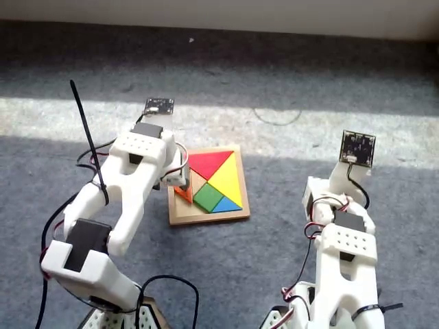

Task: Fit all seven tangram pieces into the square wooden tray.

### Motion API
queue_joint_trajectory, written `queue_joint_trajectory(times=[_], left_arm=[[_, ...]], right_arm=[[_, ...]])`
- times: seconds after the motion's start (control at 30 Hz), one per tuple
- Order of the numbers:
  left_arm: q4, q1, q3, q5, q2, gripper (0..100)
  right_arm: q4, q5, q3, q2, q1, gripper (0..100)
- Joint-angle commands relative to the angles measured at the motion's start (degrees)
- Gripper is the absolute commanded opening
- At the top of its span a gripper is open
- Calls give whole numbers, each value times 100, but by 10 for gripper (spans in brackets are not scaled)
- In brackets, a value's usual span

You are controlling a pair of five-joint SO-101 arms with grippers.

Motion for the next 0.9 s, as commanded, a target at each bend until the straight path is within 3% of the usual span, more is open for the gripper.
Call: queue_joint_trajectory(times=[0.0,0.53,0.87], left_arm=[[-26,-268,-75,18,-242,162],[-826,-233,-22,18,-215,193],[-510,-242,-945,18,936,194]], right_arm=[[-127,70,-48,-171,-48,10],[-127,70,-31,-171,-48,10],[-127,70,-13,-171,-48,10]])
